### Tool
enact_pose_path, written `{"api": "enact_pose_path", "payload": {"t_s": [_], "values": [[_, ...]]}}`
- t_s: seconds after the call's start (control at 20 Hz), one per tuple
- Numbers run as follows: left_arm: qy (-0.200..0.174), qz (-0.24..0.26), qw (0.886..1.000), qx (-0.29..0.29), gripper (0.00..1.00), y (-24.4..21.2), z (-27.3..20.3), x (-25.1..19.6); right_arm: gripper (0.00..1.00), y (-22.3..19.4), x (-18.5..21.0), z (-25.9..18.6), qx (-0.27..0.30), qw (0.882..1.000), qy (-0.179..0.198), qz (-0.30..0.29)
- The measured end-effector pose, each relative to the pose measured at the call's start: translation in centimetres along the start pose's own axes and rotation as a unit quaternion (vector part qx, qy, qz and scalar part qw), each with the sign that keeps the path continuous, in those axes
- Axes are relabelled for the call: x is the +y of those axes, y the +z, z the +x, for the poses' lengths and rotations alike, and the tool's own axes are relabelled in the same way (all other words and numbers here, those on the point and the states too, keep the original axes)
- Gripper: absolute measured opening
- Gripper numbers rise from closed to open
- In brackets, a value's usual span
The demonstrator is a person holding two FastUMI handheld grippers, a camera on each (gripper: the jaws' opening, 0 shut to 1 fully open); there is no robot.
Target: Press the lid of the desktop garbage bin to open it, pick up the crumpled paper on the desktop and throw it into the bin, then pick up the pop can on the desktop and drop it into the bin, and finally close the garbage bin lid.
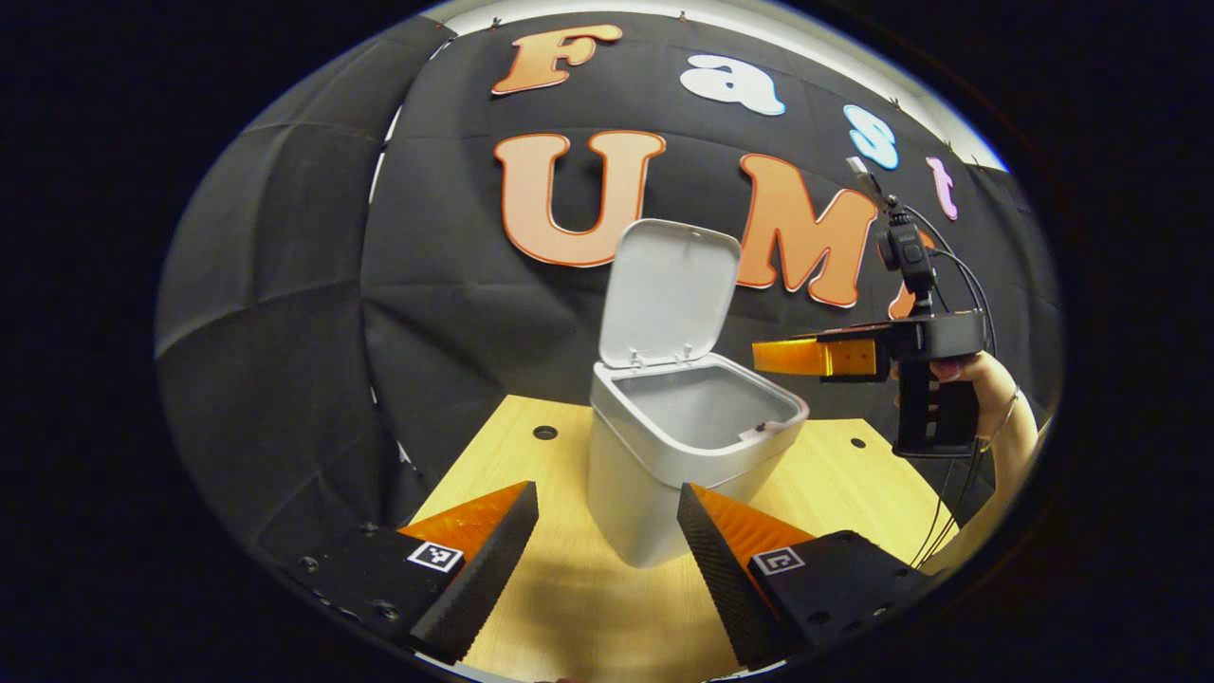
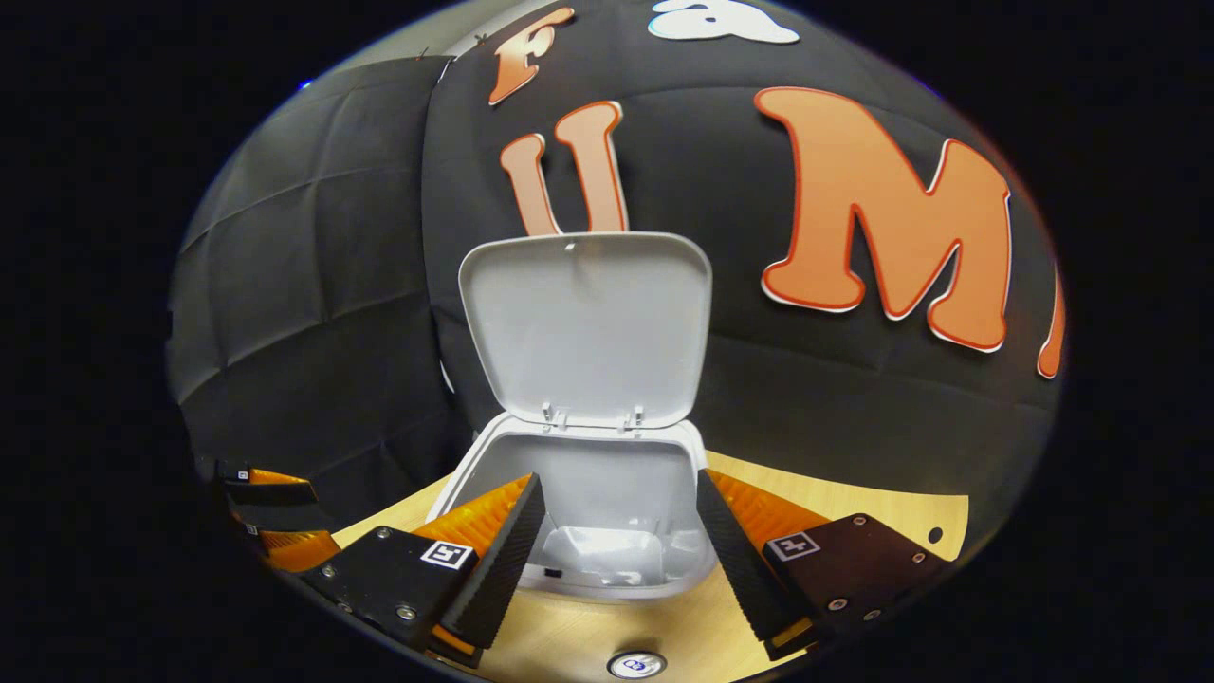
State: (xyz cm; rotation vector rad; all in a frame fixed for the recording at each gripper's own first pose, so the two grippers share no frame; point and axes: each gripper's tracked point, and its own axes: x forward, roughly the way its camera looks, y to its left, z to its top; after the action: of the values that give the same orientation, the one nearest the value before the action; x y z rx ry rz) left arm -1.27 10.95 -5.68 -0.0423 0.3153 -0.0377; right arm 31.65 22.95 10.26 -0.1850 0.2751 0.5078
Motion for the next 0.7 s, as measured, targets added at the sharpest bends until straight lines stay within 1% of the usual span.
{"api": "enact_pose_path", "payload": {"t_s": [0.15,0.25,0.45,0.55,0.6,0.65,0.7], "values": [[-0.026,0.008,1.000,0.002,0.95,-0.1,0.5,-2.6,0.96,0.7,-1.8,-2.5,-0.018,1.000,-0.008,0.012],[-0.050,0.011,0.999,0.002,0.94,-0.3,1.1,-4.8,0.96,1.0,-3.2,-4.1,-0.032,0.999,-0.017,0.020],[-0.097,0.056,0.994,-0.001,0.95,-1.5,2.4,-9.5,0.96,0.5,-6.6,-7.9,-0.045,0.997,-0.053,0.027],[-0.122,0.066,0.990,0.009,0.94,-2.8,3.3,-12.0,0.96,0.7,-7.9,-9.9,-0.056,0.996,-0.066,0.030],[-0.134,0.070,0.988,0.019,0.94,-3.5,3.7,-13.2,1.00,0.7,-8.5,-10.8,-0.060,0.995,-0.075,0.028],[-0.143,0.071,0.987,0.026,0.94,-4.1,4.0,-14.3,1.00,0.7,-9.3,-11.7,-0.065,0.994,-0.084,0.024],[-0.151,0.071,0.985,0.034,0.95,-4.8,4.4,-15.2,0.96,0.6,-10.0,-12.6,-0.067,0.993,-0.093,0.022]]}}
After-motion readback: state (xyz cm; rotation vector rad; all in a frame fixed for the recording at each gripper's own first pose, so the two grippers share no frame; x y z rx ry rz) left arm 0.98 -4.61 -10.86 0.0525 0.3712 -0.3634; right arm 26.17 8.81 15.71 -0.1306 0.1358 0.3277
